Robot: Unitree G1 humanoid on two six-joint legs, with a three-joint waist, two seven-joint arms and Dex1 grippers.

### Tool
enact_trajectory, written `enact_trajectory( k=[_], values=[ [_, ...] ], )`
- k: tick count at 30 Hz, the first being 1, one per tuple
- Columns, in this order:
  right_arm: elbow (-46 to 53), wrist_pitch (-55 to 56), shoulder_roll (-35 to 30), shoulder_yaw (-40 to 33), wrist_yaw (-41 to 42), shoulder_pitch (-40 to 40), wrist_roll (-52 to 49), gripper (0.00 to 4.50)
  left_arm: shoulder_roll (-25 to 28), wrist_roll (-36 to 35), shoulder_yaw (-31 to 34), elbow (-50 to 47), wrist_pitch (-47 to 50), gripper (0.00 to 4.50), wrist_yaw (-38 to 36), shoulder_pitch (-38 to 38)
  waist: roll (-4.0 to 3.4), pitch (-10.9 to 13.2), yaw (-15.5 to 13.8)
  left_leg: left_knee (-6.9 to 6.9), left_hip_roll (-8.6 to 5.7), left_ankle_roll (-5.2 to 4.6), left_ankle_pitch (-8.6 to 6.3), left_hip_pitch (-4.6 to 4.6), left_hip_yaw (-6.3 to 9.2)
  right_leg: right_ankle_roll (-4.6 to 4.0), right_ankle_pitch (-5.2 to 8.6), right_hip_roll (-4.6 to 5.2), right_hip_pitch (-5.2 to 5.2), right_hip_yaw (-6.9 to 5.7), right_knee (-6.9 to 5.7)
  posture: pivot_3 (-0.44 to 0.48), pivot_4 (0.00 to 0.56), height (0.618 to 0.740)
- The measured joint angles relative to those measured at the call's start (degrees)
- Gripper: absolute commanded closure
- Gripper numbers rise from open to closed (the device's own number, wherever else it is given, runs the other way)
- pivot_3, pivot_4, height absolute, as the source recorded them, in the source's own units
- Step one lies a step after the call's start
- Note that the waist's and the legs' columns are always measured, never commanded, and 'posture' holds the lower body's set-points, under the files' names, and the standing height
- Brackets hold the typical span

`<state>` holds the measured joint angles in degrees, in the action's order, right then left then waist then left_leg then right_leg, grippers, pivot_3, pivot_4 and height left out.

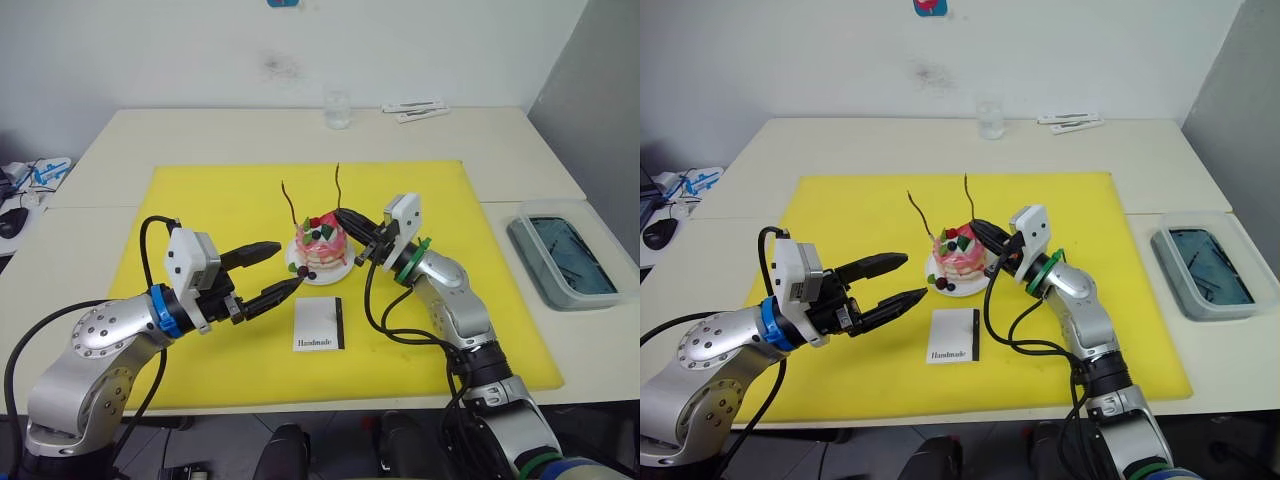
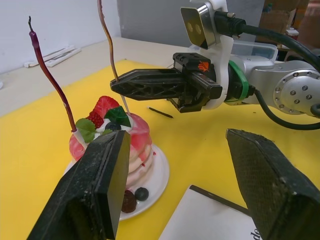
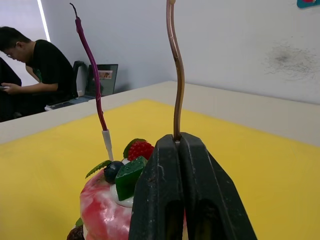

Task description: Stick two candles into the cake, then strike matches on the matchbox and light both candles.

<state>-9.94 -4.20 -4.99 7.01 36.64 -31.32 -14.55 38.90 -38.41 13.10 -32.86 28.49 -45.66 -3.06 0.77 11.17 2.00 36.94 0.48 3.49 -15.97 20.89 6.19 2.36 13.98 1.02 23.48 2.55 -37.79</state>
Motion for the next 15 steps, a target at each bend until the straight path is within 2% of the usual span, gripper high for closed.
enact_trajectory(
  k=[15],
  values=[
    [1.0, -0.1, 0.4, 1.0, -0.1, 0.3, -0.1, 4.48, 0.1, 0.0, -0.4, 0.0, 0.1, 1.07, 0.1, -0.6, 0.0, 0.0, 0.0, 0.0, 0.02, 0.0, 0.0, 0.0, 0.01, 0.03, 0.03, -0.02, 0.0, -0.01, 0.0, 0.0, 0.15, 0.74]
  ],
)
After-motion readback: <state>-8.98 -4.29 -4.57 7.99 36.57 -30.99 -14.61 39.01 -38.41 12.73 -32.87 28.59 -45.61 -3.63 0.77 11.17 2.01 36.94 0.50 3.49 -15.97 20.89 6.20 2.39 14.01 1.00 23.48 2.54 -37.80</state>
